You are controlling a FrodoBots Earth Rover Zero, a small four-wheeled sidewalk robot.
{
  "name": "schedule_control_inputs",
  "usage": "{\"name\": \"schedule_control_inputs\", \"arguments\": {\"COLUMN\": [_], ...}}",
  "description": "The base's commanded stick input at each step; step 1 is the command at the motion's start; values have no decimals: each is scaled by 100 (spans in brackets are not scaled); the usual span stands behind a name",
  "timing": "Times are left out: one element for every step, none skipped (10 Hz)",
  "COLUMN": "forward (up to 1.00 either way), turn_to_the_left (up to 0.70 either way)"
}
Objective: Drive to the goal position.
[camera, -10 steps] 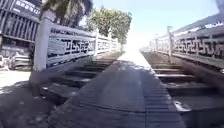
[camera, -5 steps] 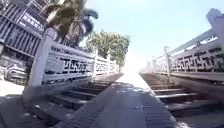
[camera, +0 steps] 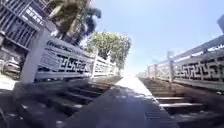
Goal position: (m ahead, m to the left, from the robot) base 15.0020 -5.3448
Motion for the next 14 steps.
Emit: {"name": "schedule_control_inputs", "arguments": {"forward": [45,45,45,45,45,45,45,45,45,45,45,45,45,45], "turn_to_the_left": [0,0,0,0,0,-10,-27,-27,-27,-27,-27,-17,0,0]}}
